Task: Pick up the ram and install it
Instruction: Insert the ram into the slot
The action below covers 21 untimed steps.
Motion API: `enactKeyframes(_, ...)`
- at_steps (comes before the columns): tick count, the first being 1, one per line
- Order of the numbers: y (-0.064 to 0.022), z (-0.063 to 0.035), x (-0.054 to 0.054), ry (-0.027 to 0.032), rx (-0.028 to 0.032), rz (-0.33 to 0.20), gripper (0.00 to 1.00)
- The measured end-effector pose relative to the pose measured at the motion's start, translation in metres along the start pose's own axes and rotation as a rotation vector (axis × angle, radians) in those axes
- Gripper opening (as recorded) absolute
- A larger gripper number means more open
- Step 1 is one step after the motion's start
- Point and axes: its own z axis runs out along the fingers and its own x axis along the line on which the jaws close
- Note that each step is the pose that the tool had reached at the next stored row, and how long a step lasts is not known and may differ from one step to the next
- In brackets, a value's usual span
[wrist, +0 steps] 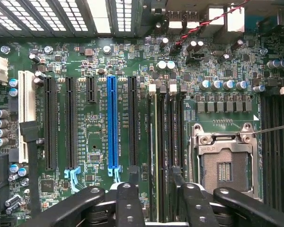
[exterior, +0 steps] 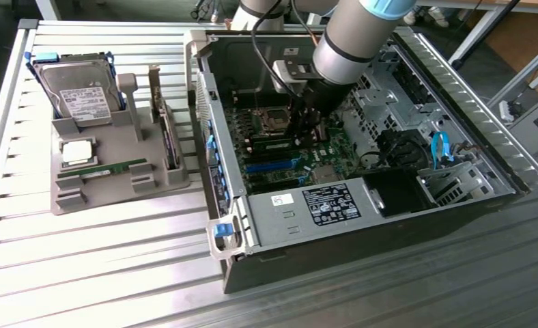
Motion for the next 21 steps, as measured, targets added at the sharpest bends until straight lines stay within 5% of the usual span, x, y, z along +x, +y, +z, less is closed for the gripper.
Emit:
enactKeyframes(4,0.0019,-0.0209,-0.006,0.0181,0.0016,0.001,0.37)
enactKeyframes(7,0.0036,-0.0384,-0.019,0.0478,0.0023,0.003,0.16)
enactKeyframes(8,0.0047,-0.0519,-0.02,0.0551,0.0028,0.002,0.09)
enactKeyframes(10,0.0062,-0.0691,-0.021,0.0579,0.0028,0.002,0.09)
enactKeyframes(11,0.0076,-0.08,-0.022,0.0577,0.0245,-0.001,0.09)
enactKeyframes(12,0.0079,-0.0798,-0.022,0.0573,0.044,-0.002,0.09)
enactKeyframes(14,0.008,-0.08,-0.022,0.0576,0.0504,-0.002,0.09)
enactKeyframes(15,0.008,-0.08,-0.022,0.0577,0.063,-0.003,0.09)
enactKeyframes(16,0.0081,-0.0796,-0.022,0.0568,0.0899,-0.004,0.09)
enactKeyframes(18,0.0068,-0.0799,-0.022,0.0574,0.0897,-0.004,0.09)
enactKeyframes(19,-0.0014,-0.0805,-0.022,0.0578,0.0892,-0.005,0.09)
enactKeyframes(21,-0.0069,-0.0803,-0.022,0.0607,0.0861,-0.074,0.09)
